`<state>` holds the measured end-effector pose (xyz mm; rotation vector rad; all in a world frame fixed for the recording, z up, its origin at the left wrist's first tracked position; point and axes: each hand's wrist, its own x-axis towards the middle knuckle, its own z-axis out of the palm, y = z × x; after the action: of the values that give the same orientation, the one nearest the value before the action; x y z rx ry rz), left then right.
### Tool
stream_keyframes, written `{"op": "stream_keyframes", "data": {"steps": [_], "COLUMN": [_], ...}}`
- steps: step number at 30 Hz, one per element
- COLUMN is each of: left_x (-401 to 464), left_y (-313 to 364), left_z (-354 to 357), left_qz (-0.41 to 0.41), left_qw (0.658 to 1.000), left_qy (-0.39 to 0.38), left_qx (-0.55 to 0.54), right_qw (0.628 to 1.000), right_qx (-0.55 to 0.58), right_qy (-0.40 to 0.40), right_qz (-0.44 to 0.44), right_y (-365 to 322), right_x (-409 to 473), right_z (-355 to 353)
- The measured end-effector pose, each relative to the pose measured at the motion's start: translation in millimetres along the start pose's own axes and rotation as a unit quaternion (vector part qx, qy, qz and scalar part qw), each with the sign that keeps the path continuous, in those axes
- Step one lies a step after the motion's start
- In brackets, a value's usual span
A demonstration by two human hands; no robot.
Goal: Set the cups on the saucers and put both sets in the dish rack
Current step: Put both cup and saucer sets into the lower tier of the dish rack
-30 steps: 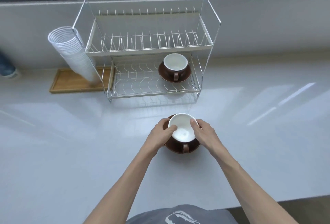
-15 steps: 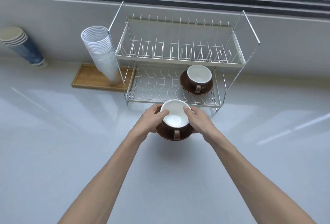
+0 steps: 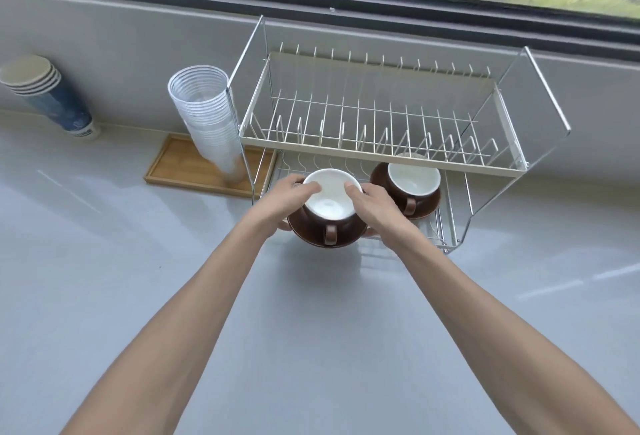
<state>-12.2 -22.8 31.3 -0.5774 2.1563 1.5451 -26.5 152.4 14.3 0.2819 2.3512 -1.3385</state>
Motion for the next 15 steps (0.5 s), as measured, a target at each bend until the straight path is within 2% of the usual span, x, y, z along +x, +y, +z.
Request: {"op": "stream_keyframes", "data": {"steps": [6, 12, 15], "left_x": [38, 68, 74], "left_y": [12, 16, 16], "left_z": [-6, -5, -4], "left_qz": [-0.001, 0.003, -0.001], "left_qw": [0.999, 0.999, 0.998], "left_qy": [0.021, 0.054, 0.062], "left_qx": [0.034, 0.004, -0.001], "right_qw": [1.0, 1.0, 0.999], "right_qx": [-0.011, -0.003, 0.01], "right_qy": [-0.003, 0.022, 0.032], "right_qz": [0.006, -0.021, -0.006], "right_y": [-15, -22, -22], "right_x": [37, 60, 70], "right_z": [7, 15, 20]}}
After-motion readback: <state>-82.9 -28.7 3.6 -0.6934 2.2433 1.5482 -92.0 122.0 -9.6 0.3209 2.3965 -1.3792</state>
